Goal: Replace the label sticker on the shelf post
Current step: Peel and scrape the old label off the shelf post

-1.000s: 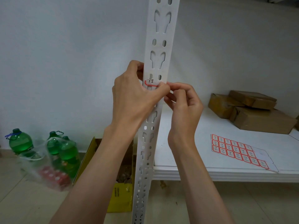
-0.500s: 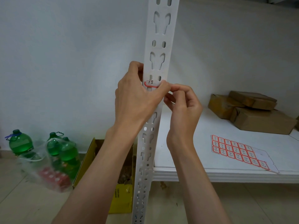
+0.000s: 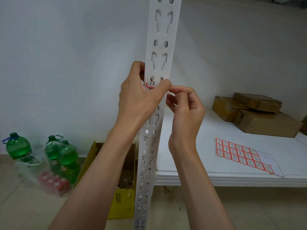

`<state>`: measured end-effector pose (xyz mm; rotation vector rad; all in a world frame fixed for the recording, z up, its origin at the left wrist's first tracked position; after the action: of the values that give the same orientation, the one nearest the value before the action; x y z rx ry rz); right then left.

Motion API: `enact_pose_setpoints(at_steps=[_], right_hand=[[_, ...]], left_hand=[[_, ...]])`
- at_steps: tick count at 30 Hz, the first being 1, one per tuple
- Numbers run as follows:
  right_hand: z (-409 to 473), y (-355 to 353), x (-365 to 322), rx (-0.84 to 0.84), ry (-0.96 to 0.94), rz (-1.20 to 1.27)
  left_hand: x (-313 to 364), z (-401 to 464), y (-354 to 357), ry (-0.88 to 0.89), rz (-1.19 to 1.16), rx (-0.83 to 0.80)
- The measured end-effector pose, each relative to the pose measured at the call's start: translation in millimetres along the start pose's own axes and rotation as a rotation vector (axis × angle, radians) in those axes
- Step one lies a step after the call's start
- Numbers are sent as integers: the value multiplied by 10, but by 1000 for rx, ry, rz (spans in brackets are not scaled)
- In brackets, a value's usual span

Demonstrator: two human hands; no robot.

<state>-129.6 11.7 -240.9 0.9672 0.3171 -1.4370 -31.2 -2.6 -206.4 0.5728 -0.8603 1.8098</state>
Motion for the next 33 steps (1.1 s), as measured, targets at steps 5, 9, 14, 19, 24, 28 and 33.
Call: enact_pose_setpoints(at_steps=[5, 9, 14, 19, 24, 28, 33], right_hand=[[-7, 2, 3, -10, -4, 3], [-8, 0, 4, -11, -3, -3], [-6, 10, 10, 3, -4, -6], [-8, 15, 13, 8, 5, -2], [-4, 20, 7, 10, 2, -7], [-6, 19, 15, 13, -2, -15], [-4, 14, 19, 15, -3, -12]], left_hand=[[-5, 29, -8, 5, -40, -8], [-4, 26, -13, 11, -54, -16], [5, 17, -21, 15, -73, -19], [-1, 25, -34, 24, -80, -22], [-5, 19, -35, 13, -84, -31], [9, 3, -36, 2, -83, -41], [35, 1, -44, -2, -71, -46]])
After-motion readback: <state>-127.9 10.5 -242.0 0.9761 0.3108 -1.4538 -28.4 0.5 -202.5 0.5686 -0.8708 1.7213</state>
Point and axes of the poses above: each hand's wrist, its own z-axis towards the middle knuckle, its own y-axis out of the palm, x = y × z, the point moved 1 cm from there along z, towards the middle knuckle, and after that the axes turned 8 degrees about -x, right-handed, at the moved point
